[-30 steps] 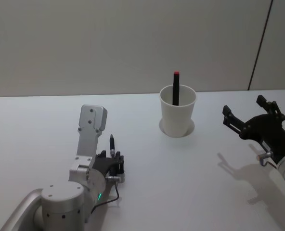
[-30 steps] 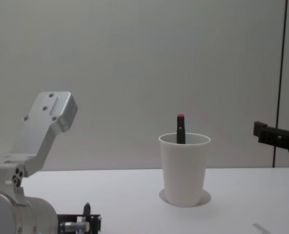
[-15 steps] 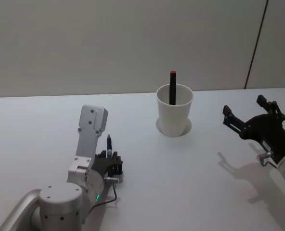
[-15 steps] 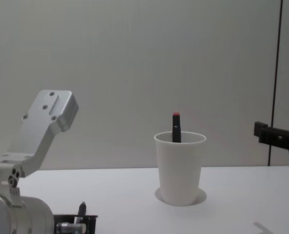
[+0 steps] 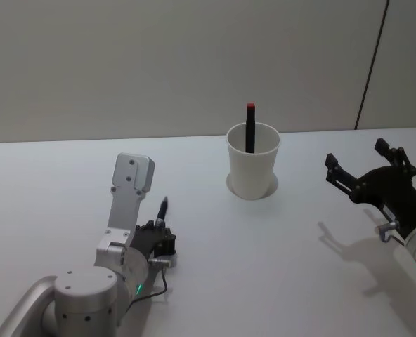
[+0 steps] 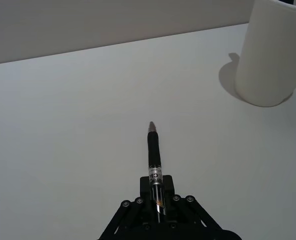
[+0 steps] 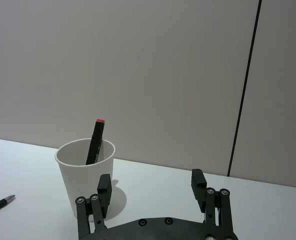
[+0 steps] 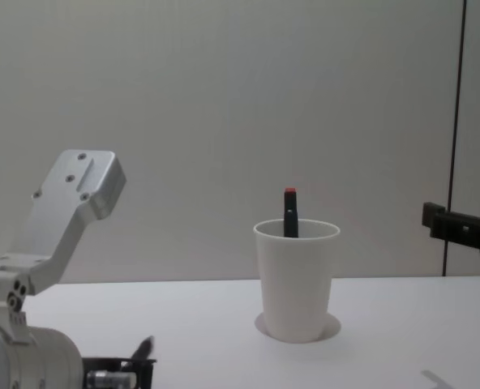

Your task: Place the pen into the pen holder.

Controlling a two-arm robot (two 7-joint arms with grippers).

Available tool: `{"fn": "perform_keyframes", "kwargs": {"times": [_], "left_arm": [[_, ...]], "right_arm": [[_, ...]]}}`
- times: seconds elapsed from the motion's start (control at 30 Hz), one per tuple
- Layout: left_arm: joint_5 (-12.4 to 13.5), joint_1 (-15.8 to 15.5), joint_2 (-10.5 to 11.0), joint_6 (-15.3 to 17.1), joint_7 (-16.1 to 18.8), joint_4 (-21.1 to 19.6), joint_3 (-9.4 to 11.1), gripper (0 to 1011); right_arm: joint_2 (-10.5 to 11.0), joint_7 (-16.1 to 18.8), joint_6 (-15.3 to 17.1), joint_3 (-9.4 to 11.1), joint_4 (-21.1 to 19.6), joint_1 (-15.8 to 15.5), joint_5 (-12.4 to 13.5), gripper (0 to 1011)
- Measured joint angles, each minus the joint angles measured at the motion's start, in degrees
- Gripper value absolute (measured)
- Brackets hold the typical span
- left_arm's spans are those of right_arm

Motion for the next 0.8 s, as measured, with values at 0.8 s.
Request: {"fn": "perform_keyframes", "kwargs": {"times": [0.8], "left_arm": [[2.2, 0.2, 0.0, -2.5, -1.2, -0.4, -1.6, 130]], "right_arm": [[0.0, 0.0, 0.0, 0.0, 0.0, 0.0, 0.0, 1001]]}}
